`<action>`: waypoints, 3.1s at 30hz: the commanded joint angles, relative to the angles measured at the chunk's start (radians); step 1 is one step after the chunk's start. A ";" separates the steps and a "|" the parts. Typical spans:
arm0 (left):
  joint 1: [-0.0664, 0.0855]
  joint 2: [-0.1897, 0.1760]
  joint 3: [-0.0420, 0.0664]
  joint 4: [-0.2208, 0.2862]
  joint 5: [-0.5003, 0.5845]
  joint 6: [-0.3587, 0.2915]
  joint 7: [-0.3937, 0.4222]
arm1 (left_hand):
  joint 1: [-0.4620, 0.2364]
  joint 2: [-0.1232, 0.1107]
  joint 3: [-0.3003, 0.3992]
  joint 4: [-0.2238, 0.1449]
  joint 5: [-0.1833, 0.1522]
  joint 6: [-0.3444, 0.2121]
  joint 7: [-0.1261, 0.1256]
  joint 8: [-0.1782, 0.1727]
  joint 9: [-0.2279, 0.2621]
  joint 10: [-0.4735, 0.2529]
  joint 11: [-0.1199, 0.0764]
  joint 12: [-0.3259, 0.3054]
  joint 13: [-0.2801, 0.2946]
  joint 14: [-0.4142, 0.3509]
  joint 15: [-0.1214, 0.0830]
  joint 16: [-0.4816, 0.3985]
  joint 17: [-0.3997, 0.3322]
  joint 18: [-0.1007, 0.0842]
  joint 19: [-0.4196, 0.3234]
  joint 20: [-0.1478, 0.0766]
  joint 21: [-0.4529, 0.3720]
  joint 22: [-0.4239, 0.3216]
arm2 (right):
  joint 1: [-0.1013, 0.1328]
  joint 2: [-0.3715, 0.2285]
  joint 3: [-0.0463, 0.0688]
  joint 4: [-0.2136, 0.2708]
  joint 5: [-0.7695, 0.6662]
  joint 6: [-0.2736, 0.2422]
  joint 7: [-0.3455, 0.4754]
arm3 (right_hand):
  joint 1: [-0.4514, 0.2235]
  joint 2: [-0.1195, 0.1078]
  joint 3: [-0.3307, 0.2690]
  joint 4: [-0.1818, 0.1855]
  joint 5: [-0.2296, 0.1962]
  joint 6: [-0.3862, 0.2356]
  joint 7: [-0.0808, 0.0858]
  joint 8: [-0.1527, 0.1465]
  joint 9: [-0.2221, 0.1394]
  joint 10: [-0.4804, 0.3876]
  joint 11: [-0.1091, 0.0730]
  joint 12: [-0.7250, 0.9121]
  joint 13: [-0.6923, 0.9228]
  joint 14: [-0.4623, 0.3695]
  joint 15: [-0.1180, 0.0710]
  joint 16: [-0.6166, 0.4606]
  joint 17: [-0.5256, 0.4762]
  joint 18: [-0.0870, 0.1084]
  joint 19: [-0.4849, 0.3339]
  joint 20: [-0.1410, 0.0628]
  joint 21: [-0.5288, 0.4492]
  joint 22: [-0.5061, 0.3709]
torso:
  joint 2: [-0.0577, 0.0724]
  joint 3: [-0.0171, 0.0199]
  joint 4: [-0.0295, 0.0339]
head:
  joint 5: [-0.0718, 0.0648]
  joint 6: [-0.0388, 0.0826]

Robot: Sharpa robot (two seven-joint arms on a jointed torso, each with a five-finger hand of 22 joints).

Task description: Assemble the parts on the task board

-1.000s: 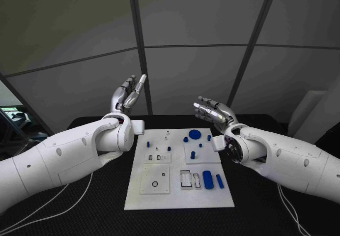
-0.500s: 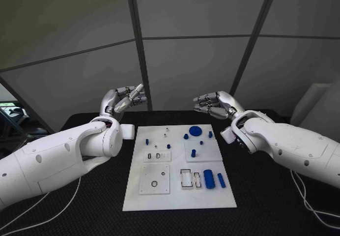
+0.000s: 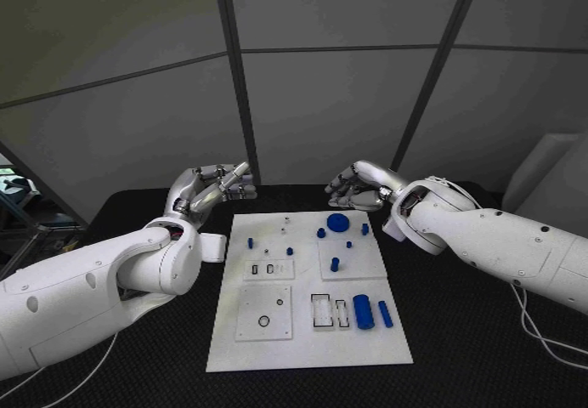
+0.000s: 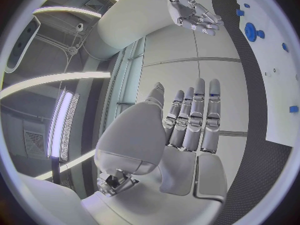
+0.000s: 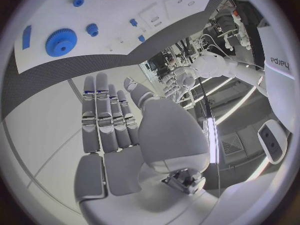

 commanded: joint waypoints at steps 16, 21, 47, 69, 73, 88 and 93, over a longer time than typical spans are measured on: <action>-0.002 -0.020 0.001 0.044 -0.029 0.081 -0.026 | -0.012 -0.012 0.011 0.002 -0.001 0.015 0.003 -0.017 -0.001 0.016 0.000 -0.021 -0.001 0.002 0.001 -0.029 0.007 -0.025 0.046 -0.006 0.007 -0.006 | 0.007 0.031 0.001 0.031 -0.381 0.171 -0.206 | -0.004 -0.075 0.025 0.063 0.003 0.031 -0.035 -0.031 0.003 0.002 -0.033 -0.003 0.009 0.170 -0.058 0.568 0.443 0.000 0.208 -0.085 0.307 0.165 | 0.053 -0.0120 0.0195 | -0.018 -0.002; -0.002 -0.024 0.001 0.050 -0.029 0.085 -0.027 | -0.014 -0.013 0.010 0.002 -0.001 0.015 0.004 -0.019 -0.001 0.016 0.001 -0.023 -0.001 0.001 0.002 -0.031 0.007 -0.025 0.045 -0.005 0.006 -0.007 | 0.008 0.041 0.001 0.028 -0.404 0.180 -0.222 | -0.003 -0.084 0.040 0.079 0.003 0.026 -0.034 -0.033 0.003 -0.010 -0.032 -0.003 0.008 0.169 -0.056 0.715 0.595 0.001 0.198 -0.082 0.361 0.201 | 0.058 -0.0128 0.0202 | -0.018 0.000; -0.001 -0.035 0.002 0.073 -0.029 0.095 -0.033 | -0.018 -0.014 0.011 0.003 -0.001 0.014 0.008 -0.023 -0.001 0.015 0.004 -0.028 -0.001 -0.001 0.004 -0.036 0.009 -0.026 0.044 -0.004 0.002 -0.010 | 0.010 0.092 -0.001 -0.022 -0.443 0.247 -0.255 | 0.004 -0.089 0.074 0.102 0.005 0.028 -0.037 -0.030 0.005 -0.002 -0.035 0.007 0.010 0.166 -0.058 0.880 0.768 -0.001 0.183 -0.079 0.461 0.281 | 0.065 -0.0122 0.0202 | -0.010 -0.013; 0.000 -0.037 0.002 0.077 -0.029 0.097 -0.034 | -0.019 -0.013 0.011 0.004 0.000 0.014 0.009 -0.024 -0.001 0.014 0.004 -0.029 -0.001 -0.001 0.005 -0.037 0.010 -0.026 0.044 -0.004 0.001 -0.010 | 0.011 0.125 -0.014 -0.061 -0.436 0.272 -0.242 | 0.005 -0.071 0.110 0.128 0.009 0.064 -0.034 -0.018 0.010 0.025 -0.035 0.015 0.012 0.168 -0.056 0.963 0.852 -0.016 0.195 -0.076 0.578 0.415 | 0.068 -0.0122 0.0198 | -0.007 -0.025; 0.001 -0.038 0.002 0.077 -0.029 0.098 -0.035 | -0.020 -0.011 0.012 0.004 0.000 0.014 0.009 -0.024 -0.001 0.014 0.004 -0.029 -0.001 -0.002 0.005 -0.038 0.010 -0.026 0.044 -0.004 0.001 -0.011 | 0.011 0.126 -0.015 -0.063 -0.434 0.269 -0.241 | 0.009 -0.066 0.117 0.131 0.010 0.077 -0.035 -0.014 0.012 0.034 -0.037 0.018 0.013 0.167 -0.057 0.971 0.859 -0.018 0.197 -0.076 0.595 0.434 | 0.069 -0.0121 0.0202 | -0.006 -0.025; 0.001 -0.037 0.002 0.073 -0.029 0.101 -0.038 | -0.020 -0.011 0.013 0.005 0.000 0.014 0.010 -0.025 -0.001 0.014 0.005 -0.030 -0.001 -0.002 0.005 -0.039 0.011 -0.026 0.044 -0.004 0.000 -0.011 | 0.010 0.110 -0.015 -0.037 -0.432 0.121 -0.247 | 0.043 -0.036 0.160 0.121 -0.013 0.137 -0.049 0.009 0.024 0.091 -0.055 0.027 0.021 0.166 -0.073 1.005 0.889 -0.035 0.223 -0.079 0.704 0.571 | 0.069 -0.0117 0.0202 | -0.004 -0.031; 0.001 -0.040 0.002 0.071 -0.029 0.101 -0.039 | -0.020 -0.010 0.013 0.005 0.000 0.014 0.010 -0.026 -0.001 0.014 0.005 -0.031 -0.001 -0.002 0.005 -0.039 0.011 -0.026 0.044 -0.003 0.000 -0.012 | 0.010 0.080 -0.015 0.006 -0.427 0.065 -0.249 | 0.047 -0.037 0.165 0.117 -0.010 0.143 -0.050 0.012 0.026 0.096 -0.056 0.027 0.023 0.165 -0.074 1.008 0.890 -0.038 0.228 -0.079 0.720 0.592 | 0.068 -0.0132 0.0178 | -0.004 -0.031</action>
